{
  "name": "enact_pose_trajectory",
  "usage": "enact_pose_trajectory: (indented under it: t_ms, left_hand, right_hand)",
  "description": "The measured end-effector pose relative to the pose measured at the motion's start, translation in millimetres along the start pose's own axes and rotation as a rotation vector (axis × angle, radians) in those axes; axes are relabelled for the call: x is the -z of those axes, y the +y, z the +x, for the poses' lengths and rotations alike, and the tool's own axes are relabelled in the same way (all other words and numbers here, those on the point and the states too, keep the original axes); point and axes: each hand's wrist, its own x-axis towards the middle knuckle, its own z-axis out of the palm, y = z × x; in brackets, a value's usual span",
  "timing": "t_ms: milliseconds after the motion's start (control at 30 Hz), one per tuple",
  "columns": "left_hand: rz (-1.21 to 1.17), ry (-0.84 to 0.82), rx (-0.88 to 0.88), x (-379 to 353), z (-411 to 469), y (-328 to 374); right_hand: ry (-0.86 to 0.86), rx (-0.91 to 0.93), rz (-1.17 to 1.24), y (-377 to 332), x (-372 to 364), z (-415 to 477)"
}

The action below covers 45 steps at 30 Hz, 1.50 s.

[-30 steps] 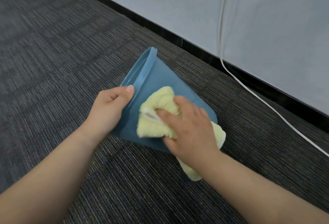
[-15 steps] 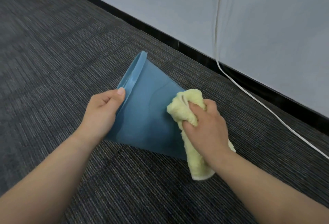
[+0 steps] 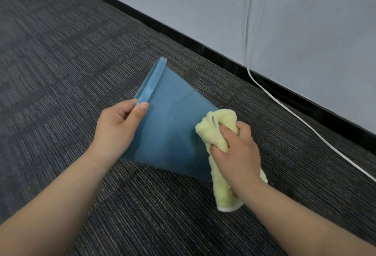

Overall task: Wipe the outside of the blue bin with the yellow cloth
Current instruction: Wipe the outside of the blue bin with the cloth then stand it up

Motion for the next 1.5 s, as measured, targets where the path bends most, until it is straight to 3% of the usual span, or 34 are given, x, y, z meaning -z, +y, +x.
enact_pose_trajectory:
  t_ms: [200,400,600,800,1000,1267,1433,1500]
  left_hand:
    - [0.013,0.010,-0.023,-1.4,2.1,0.6]
    - [-0.028,0.025,0.010,0.4,3.8,-0.8]
    - [-0.020,0.019,0.001,1.7,6.9,-2.5]
    - [-0.008,0.022,0.008,2.5,8.3,-3.6]
    - [0.008,0.059,0.027,6.6,8.9,-11.4]
    - [0.013,0.060,0.021,5.2,9.7,-10.4]
    - [0.009,0.062,0.008,5.6,10.2,-11.2]
    - [0.004,0.057,0.003,6.0,9.5,-11.8]
  right_hand:
    - [-0.142,0.277,-0.027,-29.7,-1.4,-26.7]
    - [-0.031,-0.024,0.035,-0.9,2.3,-1.8]
    - [-0.173,0.254,-0.069,-8.6,-2.4,-23.2]
    - [-0.062,-0.079,-0.012,19.6,3.0,-1.0]
    - [-0.123,0.158,-0.011,3.9,-3.5,-14.3]
    - [-0.121,-0.275,0.011,45.9,2.1,8.2]
    - [-0.126,-0.008,-0.005,32.1,-4.6,-7.3]
    - [-0.131,-0.055,-0.028,41.4,-1.4,-4.2]
